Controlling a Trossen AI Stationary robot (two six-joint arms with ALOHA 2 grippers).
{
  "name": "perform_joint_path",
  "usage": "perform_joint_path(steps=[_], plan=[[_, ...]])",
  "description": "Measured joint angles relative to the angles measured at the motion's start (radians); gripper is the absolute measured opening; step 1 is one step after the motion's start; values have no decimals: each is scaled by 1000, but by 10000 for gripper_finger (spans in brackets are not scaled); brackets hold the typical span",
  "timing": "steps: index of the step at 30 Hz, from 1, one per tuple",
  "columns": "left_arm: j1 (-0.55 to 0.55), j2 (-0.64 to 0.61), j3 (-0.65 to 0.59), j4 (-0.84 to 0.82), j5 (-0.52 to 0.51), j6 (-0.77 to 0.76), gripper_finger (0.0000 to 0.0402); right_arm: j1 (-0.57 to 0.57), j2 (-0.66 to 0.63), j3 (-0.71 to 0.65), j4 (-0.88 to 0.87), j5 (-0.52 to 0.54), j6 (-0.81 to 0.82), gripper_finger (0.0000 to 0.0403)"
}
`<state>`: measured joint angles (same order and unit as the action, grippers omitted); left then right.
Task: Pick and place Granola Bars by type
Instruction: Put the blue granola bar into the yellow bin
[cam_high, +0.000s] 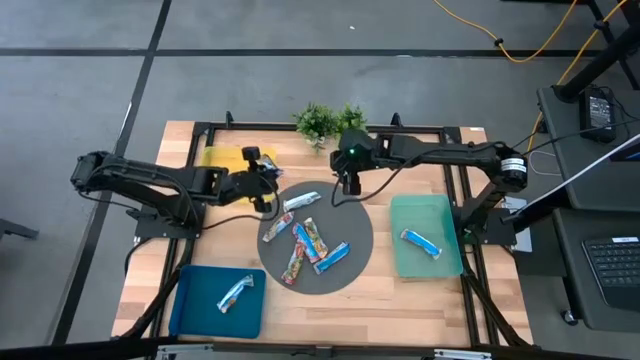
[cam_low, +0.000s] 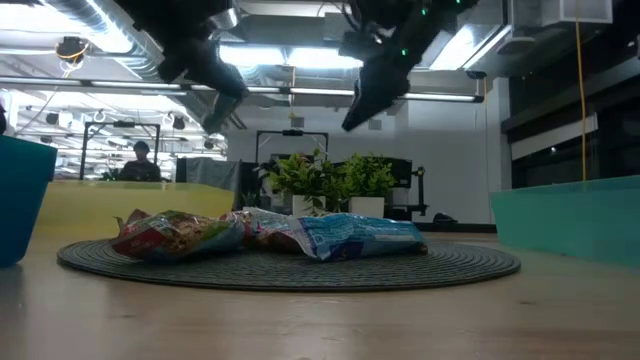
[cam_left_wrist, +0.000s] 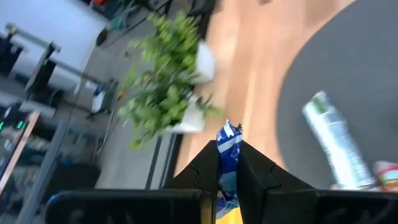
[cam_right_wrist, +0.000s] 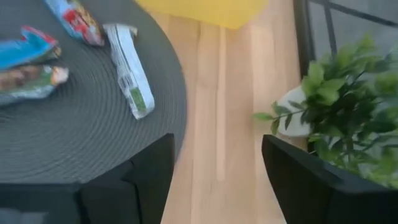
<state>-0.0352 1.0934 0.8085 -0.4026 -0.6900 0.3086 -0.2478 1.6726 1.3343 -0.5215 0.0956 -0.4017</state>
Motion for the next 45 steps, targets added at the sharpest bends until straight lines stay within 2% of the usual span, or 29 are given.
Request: perform_joint_path(steps=[8, 13, 22, 31, 38, 45], plan=[[168, -1, 0, -90, 1, -57, 26, 33, 0, -126, 201, 1, -47, 243], [267, 0, 0, -150, 17, -142, 26, 63, 1, -134, 232, -1, -101, 243], [393, 0, -159, 16, 90, -131, 26, 67, 1, -133, 338, -27, -108, 243], [491, 0, -298, 158, 108, -117, 26, 67, 1, -133, 395, -53, -109, 243], [554, 0, -355, 220, 123, -104, 26, 67, 1, -133, 458, -56, -116, 243], [597, 0, -368, 221, 272, -98, 29, 67, 1, -133, 485, -56, -127, 243]])
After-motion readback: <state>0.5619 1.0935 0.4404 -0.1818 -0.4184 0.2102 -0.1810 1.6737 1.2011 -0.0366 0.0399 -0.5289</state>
